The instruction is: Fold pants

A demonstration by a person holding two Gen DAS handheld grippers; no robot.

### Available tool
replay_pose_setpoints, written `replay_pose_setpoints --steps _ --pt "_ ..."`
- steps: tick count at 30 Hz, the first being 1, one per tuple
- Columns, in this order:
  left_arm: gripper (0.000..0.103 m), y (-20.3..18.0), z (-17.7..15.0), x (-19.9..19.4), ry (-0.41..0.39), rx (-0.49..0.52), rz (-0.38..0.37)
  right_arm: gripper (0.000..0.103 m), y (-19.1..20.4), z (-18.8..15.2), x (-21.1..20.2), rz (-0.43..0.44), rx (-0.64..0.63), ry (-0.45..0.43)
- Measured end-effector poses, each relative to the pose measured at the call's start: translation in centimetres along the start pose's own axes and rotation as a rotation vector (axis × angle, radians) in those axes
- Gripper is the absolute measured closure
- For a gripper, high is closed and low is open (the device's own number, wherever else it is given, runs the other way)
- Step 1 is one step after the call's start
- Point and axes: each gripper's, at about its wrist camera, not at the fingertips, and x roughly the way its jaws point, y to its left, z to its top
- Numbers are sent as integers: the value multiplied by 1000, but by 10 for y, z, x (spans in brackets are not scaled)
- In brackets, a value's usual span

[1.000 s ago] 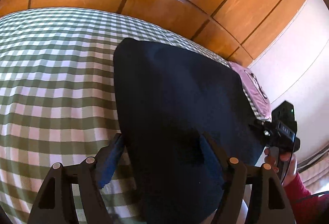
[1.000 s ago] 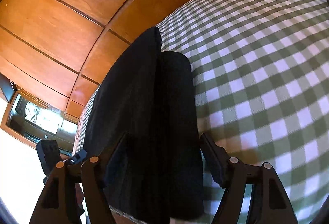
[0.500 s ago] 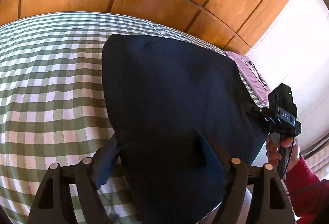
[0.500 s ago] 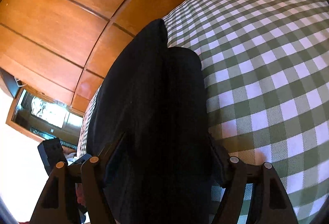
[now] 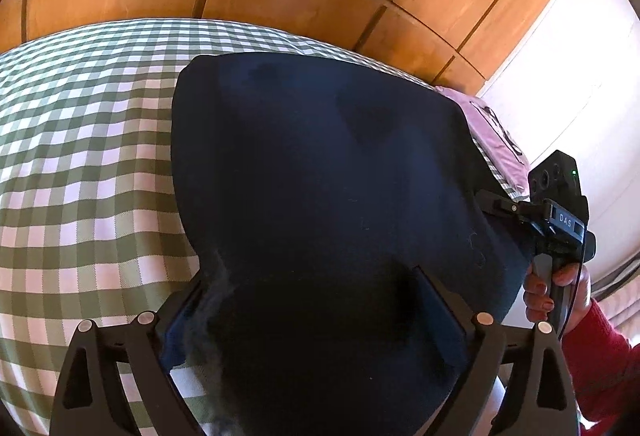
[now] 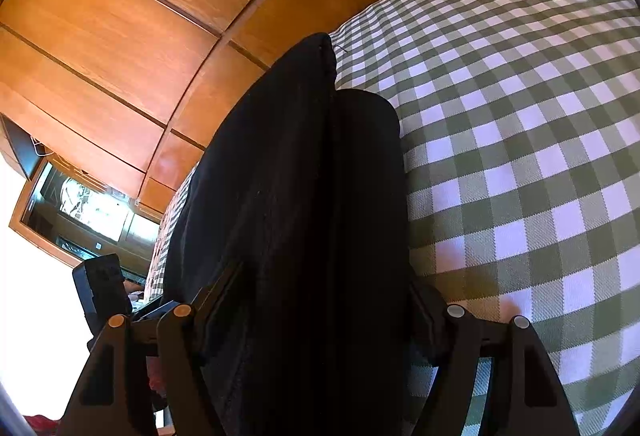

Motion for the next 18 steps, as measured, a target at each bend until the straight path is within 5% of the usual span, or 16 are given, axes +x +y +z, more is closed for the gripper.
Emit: replay_pose_setpoints --steps 10,18 --pt "20 -11 0 -4 -22 38 55 30 3 1 4 -21 -19 -16" --pt "35 -14 7 -12 -33 57 113 44 18 2 4 -56 -58 -48"
